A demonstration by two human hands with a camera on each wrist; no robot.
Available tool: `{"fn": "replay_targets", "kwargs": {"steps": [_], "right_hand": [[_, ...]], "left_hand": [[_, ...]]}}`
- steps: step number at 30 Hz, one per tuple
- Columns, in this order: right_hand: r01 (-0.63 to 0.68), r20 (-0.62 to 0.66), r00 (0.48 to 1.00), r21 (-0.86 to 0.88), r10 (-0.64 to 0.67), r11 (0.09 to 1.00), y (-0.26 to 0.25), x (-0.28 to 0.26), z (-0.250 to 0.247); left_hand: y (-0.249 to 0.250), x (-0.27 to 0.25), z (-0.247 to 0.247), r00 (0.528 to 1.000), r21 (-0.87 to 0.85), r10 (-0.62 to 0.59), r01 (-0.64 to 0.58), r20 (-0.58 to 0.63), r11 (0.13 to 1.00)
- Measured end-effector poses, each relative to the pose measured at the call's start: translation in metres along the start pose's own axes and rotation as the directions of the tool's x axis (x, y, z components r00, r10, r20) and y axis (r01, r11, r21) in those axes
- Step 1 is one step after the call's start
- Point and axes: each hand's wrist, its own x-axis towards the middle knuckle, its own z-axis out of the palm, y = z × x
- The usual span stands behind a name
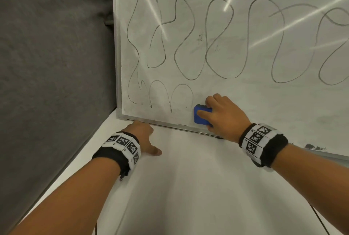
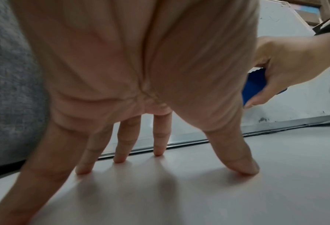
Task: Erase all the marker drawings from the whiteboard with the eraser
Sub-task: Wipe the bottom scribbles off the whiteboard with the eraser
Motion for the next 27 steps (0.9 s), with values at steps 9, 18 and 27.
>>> {"fn": "replay_targets", "kwargs": {"steps": [9,18,27], "right_hand": [[-0.061,0.000,0.998,0.042,0.061,0.997,-0.025,0.013,0.011],[-0.199,-0.151,0.965,0.122,0.217,0.972,-0.009,0.026,-0.010],[-0.234,-0.181,0.950,0.131,0.255,0.963,-0.004,0.037,-0.016]], "left_hand": [[0.002,0.004,-0.002,0.999,0.061,0.025,-0.023,-0.024,0.998],[0.001,0.006,-0.006,0.999,0.094,0.021,-0.017,-0.038,0.995],[0.001,0.012,-0.006,0.999,0.119,-0.012,0.017,-0.045,0.993]]}}
